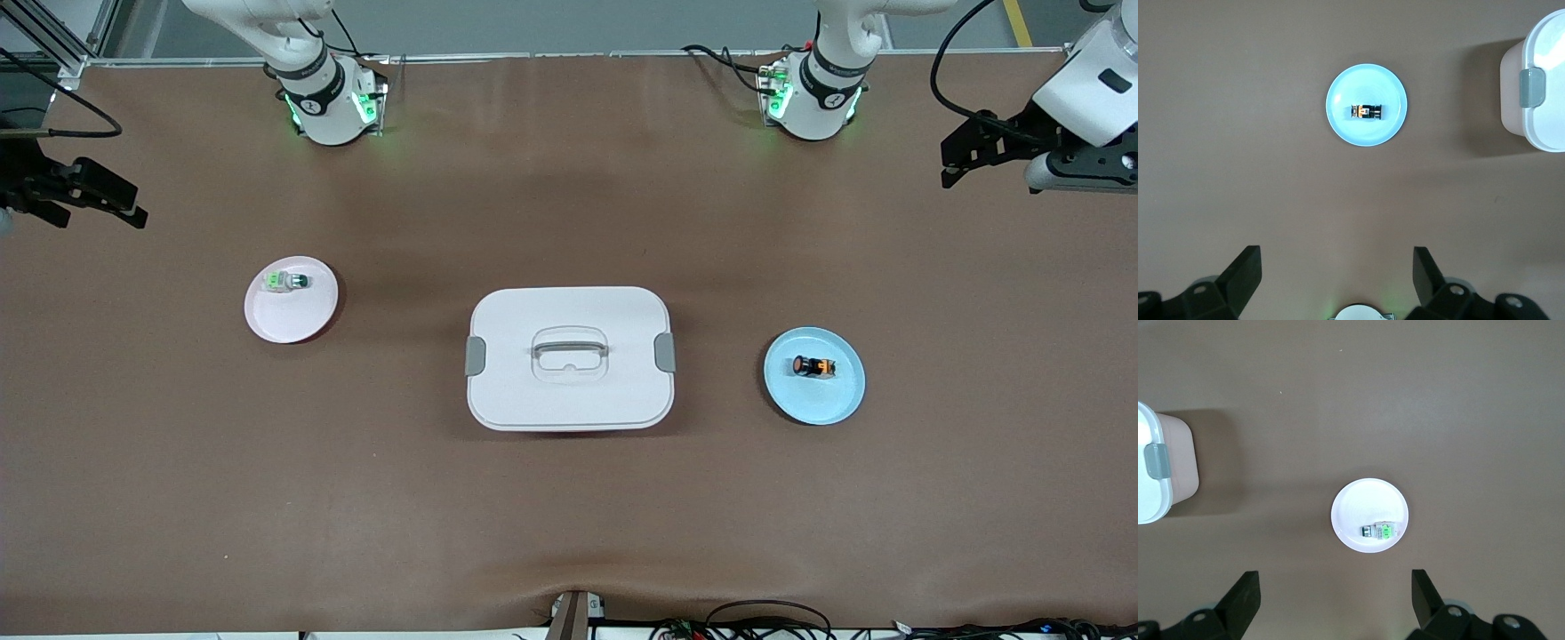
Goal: Transfer orange switch to right arm and place
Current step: 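Move the left gripper toward the light-blue plate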
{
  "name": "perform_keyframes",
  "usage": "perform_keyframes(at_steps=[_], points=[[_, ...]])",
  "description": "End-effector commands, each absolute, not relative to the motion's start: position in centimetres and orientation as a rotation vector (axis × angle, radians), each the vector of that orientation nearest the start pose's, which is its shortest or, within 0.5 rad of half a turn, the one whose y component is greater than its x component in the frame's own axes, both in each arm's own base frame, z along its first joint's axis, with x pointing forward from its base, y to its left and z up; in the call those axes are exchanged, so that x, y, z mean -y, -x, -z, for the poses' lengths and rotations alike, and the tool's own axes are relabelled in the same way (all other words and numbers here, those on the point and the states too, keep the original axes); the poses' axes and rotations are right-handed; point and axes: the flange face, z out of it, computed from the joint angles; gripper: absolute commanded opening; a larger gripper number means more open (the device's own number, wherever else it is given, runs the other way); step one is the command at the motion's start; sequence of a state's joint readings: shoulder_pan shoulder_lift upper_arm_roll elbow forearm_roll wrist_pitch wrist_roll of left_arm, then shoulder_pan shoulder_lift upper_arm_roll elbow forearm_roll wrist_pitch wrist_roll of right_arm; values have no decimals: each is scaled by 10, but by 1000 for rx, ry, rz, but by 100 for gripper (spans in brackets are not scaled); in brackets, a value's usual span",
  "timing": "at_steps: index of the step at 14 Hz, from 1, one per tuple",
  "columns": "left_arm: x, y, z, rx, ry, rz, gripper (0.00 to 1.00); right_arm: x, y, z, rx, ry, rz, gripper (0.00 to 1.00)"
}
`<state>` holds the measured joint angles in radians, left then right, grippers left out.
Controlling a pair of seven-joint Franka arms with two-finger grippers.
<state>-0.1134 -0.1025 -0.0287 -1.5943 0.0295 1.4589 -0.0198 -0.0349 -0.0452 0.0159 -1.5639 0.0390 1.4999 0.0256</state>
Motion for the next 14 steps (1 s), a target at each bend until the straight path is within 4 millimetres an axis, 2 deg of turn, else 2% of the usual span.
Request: perform_keyframes(at_steps=[1, 4, 10, 12, 14], points=[[69, -509, -664, -186, 3102, -37, 100, 7, -528, -648, -83, 3096, -34, 100], [69, -517, -659, -186, 3103, -42, 100, 7, -528, -648, -83, 3096, -31, 100], [67, -564, -637, -169, 3107, -23, 100, 7, -528, -648, -86, 3096, -34, 100], [70, -582, -616, -167, 3111, 10, 100, 7, -528, -648, -83, 3096, -31, 100], [84, -593, -578, -173, 3108, -87, 100, 7, -528, -648, -83, 3096, -31, 100]])
